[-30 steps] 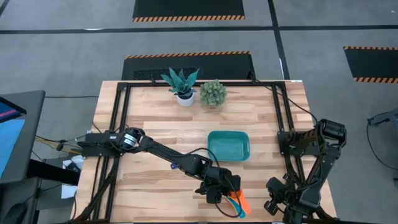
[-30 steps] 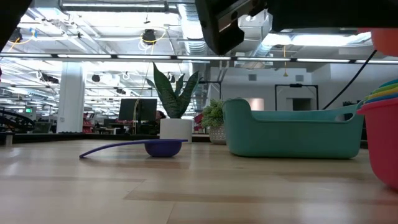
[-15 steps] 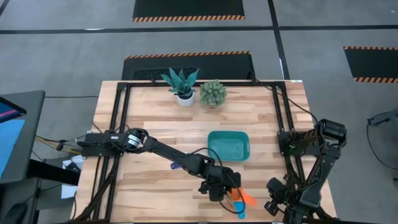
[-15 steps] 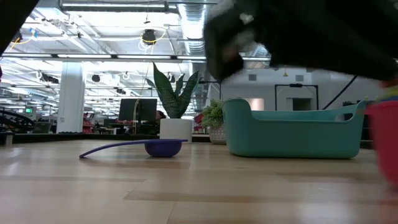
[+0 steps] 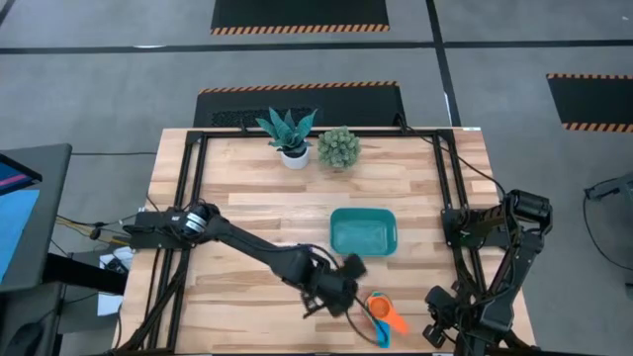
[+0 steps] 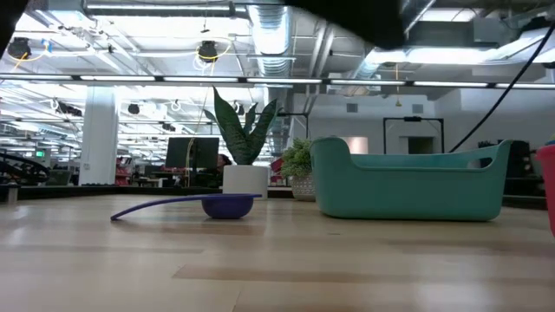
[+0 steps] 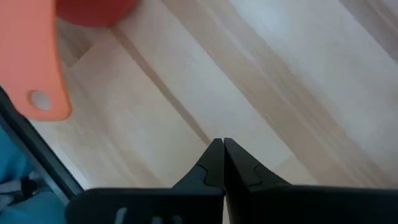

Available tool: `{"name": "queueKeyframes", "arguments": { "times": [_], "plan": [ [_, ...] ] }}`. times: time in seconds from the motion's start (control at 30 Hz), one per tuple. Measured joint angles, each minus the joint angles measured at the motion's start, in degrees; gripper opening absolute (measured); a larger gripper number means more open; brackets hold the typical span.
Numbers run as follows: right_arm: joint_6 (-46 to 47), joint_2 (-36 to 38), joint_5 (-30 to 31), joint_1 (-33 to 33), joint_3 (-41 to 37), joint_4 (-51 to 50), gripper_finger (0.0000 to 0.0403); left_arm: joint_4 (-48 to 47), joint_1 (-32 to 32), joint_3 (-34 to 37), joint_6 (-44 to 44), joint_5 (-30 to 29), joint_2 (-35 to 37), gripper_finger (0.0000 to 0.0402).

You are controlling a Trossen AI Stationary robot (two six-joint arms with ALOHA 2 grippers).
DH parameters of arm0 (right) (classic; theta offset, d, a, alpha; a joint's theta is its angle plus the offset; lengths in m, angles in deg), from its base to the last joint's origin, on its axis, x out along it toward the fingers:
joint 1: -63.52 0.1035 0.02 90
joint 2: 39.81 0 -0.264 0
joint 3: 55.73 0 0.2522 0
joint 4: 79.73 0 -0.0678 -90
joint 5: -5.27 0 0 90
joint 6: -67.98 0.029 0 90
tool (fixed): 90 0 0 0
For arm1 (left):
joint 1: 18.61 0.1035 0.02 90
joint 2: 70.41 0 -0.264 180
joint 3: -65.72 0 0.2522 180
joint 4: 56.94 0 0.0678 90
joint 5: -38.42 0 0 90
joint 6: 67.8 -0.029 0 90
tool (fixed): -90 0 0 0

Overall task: Nest measuring cups in basket
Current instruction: Move the violet measuring cup to the bottom of the table

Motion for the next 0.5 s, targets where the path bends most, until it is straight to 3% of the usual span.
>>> {"name": "queueKeyframes", "arguments": {
  "times": [0.13, 0.23, 0.37, 0.5],
  "plan": [
    [0.0, 0.0, 0.1, 0.4, 0.0, 0.5, 0.0013, -21.1, 1.6, 0.0, 18.9, 4.0, 2.1, 0.0103],
    [0.0, 0.0, 0.2, 0.4, 0.0, 0.6, 0.0013, -31.7, 2.8, 2.6, 25.1, 10.5, 3.0, 0.0102],
    [0.0, 0.0, 0.4, 0.4, 0.0, 1.0, 0.0013, -28.5, 3.7, 11.6, 28.2, 13.4, 9.5, 0.0088],
    [0.0, 0.0, 0.6, 0.4, 0.0, 1.1, 0.0013, -13.2, 4.6, 26.1, 29.8, 13.5, 18.6, 0.0067]
  ]
}}
